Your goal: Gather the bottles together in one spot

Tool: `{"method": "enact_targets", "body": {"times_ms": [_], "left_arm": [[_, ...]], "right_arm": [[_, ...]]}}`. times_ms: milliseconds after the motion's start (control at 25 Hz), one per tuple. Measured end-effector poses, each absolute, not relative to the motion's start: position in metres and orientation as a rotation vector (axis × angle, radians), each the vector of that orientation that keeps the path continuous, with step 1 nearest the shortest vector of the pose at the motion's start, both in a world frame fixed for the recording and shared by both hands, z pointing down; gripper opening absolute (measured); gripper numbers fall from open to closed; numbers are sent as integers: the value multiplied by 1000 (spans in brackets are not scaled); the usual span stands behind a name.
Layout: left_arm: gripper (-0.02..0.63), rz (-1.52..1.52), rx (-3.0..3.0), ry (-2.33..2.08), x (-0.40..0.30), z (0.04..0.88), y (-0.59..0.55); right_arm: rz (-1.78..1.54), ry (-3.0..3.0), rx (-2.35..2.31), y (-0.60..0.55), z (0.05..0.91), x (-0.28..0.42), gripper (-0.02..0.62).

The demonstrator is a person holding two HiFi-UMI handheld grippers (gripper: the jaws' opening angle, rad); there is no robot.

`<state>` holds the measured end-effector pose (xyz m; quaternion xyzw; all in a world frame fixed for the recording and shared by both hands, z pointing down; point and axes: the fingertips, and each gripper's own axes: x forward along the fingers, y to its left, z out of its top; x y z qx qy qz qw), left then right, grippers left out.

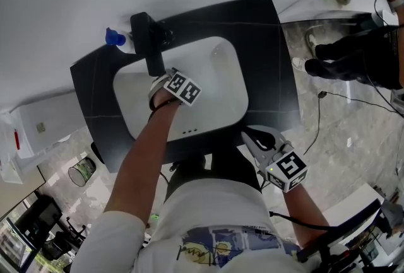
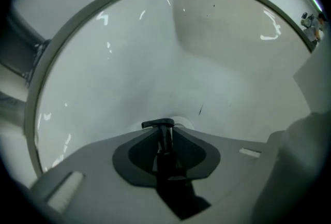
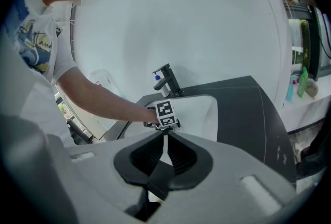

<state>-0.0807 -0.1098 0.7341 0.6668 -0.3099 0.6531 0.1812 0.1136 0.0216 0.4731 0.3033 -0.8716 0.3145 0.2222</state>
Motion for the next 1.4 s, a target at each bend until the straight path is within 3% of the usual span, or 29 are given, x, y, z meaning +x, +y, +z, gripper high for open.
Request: {"method": "enact_targets", "body": {"times_ms": [160, 360, 480, 680, 800, 1080, 1400], "left_arm": [[132, 2001, 1829, -792, -82, 744, -107], [138, 2116, 1812, -735, -86, 746, -109], [217, 2128, 1814, -719, -88, 746, -109], [202, 2118, 1798, -647, -89, 749, -103], [100, 2196, 1859, -459, -81, 747, -89], [98, 2115, 2018, -476, -71, 731, -65], [97, 1784, 2161, -811, -79, 688, -78]], "right_arm": [[880, -2402, 826, 21, 474, 115, 25], [887, -2397, 819, 19, 474, 116, 25], [893, -2393, 810, 19, 475, 118, 25], [889, -2397, 807, 20, 477, 119, 25], [878, -2405, 806, 17, 474, 119, 25], [868, -2418, 795, 13, 473, 119, 25], [832, -2455, 731, 11, 465, 99, 25]]}}
